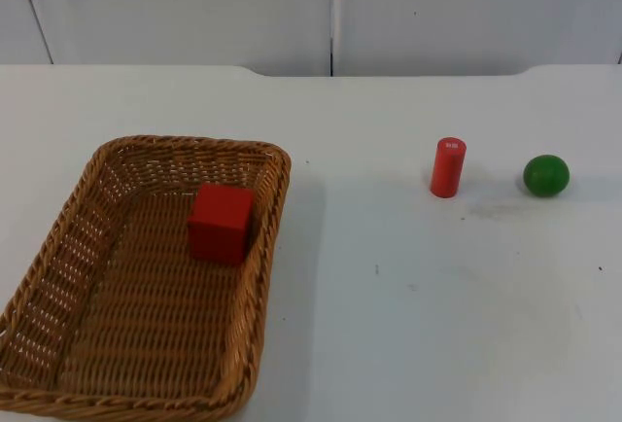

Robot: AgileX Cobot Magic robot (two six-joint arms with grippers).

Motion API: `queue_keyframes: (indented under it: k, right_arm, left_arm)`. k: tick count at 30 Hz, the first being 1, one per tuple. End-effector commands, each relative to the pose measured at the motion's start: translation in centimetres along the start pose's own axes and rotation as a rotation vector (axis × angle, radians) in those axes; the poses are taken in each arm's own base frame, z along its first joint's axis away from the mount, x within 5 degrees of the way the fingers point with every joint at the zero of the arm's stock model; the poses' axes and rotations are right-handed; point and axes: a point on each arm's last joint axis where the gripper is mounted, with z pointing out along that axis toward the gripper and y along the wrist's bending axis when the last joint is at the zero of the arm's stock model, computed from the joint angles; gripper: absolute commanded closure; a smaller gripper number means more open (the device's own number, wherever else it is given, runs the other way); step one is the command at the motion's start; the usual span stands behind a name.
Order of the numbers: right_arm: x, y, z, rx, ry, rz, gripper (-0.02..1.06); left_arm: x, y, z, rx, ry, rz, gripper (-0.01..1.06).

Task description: Pick up the basket with the left hand and place the object to the left of the red cylinder into the basket with the right hand.

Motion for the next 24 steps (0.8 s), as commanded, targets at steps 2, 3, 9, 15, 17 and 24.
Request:
queue_keyframes:
  k: [2, 3, 9, 15, 17, 24]
  right_arm:
    - [0.2, -0.1, 0.0, 0.007, -0.002, 0.002, 0.0]
    - [0.2, -0.1, 0.0, 0.007, -0.002, 0.005, 0.0]
    - [0.3, 0.0, -0.4, 0.012, 0.007, 0.008, 0.0]
    - [0.7, 0.0, -1.3, 0.035, 0.04, 0.008, 0.0]
    - [0.7, 0.1, -1.7, 0.035, 0.032, 0.005, 0.0]
    - [1.3, 0.8, -5.0, 0.033, 0.007, -0.013, 0.0]
  left_arm:
    - [1.2, 0.2, -0.4, -0.044, -0.006, -0.041, 0.0]
    - [1.7, 0.3, -0.4, -0.05, -0.005, -0.056, 0.0]
    - [3.5, 0.3, -0.4, -0.082, -0.015, -0.132, 0.0]
    - [5.2, 0.6, 0.6, -0.11, 0.068, -0.142, 0.0]
    - [5.3, 0.6, 0.7, -0.109, 0.079, -0.143, 0.0]
    - [5.3, 0.6, 0.7, -0.109, 0.079, -0.143, 0.0]
